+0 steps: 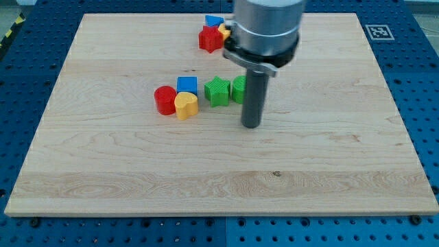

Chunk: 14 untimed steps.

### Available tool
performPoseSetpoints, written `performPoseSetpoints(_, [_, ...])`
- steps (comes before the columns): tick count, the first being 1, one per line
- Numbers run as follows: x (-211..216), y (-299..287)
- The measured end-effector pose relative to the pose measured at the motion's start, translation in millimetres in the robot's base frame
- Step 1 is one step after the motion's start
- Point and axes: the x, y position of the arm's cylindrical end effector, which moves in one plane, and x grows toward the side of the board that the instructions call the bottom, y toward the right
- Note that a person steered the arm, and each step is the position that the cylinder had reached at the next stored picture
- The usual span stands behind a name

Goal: Push the green circle into the yellow hexagon

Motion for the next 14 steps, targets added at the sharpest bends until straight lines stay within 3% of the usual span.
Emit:
performPoseSetpoints(1, [-11, -2])
performPoseSetpoints(3, [-79, -5])
performPoseSetpoints(6, [-120, -5])
performPoseSetpoints(8, [-119, 4])
performPoseSetpoints(11, [-110, 81])
performPoseSetpoints(14, [-126, 86])
